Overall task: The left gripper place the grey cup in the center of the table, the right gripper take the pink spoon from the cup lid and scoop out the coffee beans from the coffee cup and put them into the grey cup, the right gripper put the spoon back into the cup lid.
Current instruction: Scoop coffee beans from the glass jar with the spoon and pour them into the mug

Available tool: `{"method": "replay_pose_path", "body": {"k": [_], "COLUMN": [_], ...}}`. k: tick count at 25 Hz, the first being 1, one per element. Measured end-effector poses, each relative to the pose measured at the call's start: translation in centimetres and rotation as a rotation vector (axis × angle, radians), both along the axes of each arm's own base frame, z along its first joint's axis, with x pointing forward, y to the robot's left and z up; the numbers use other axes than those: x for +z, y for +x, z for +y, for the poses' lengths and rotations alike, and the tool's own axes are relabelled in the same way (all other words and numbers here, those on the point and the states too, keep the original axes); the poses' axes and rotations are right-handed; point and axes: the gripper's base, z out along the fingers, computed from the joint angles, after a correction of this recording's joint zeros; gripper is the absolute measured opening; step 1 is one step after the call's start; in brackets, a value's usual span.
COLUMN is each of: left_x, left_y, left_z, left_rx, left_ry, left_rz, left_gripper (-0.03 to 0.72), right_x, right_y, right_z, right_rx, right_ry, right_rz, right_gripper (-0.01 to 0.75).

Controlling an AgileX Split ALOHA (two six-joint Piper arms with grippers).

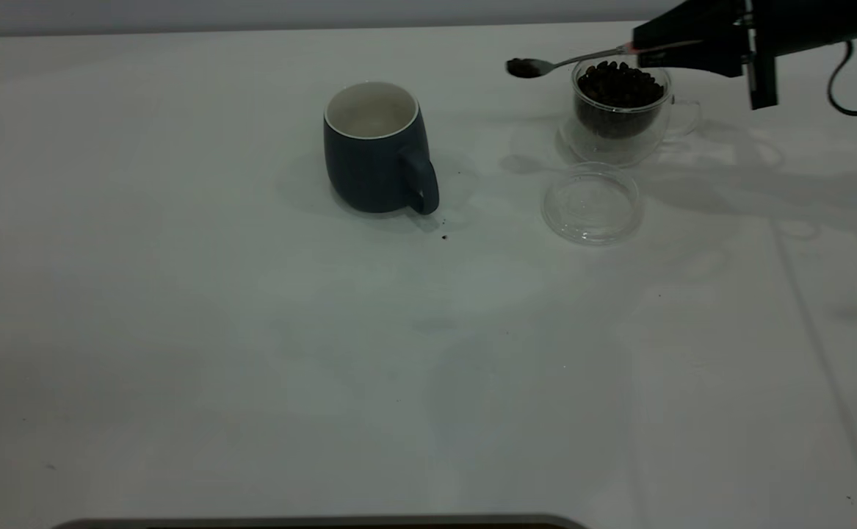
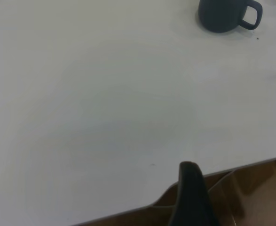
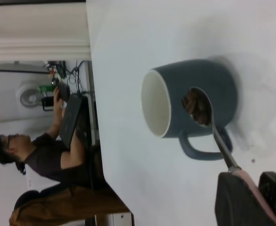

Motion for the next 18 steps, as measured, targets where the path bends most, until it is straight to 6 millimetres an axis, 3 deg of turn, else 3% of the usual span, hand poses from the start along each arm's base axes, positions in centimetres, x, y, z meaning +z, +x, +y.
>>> {"method": "replay_pose_path", "body": {"k": [18], "left_x": [0.0], "left_y": [0.0], "left_z": [0.0], "left_rx": [0.000], "left_ry": [0.000], "left_rz": [0.000], "left_gripper": [0.565], "right_x": [0.8], "right_y": [-0.4], "right_z": [8.3], "right_rx": [0.054], "right_ry": [0.105], "right_rz": [0.013], "right_gripper": [0.092]}}
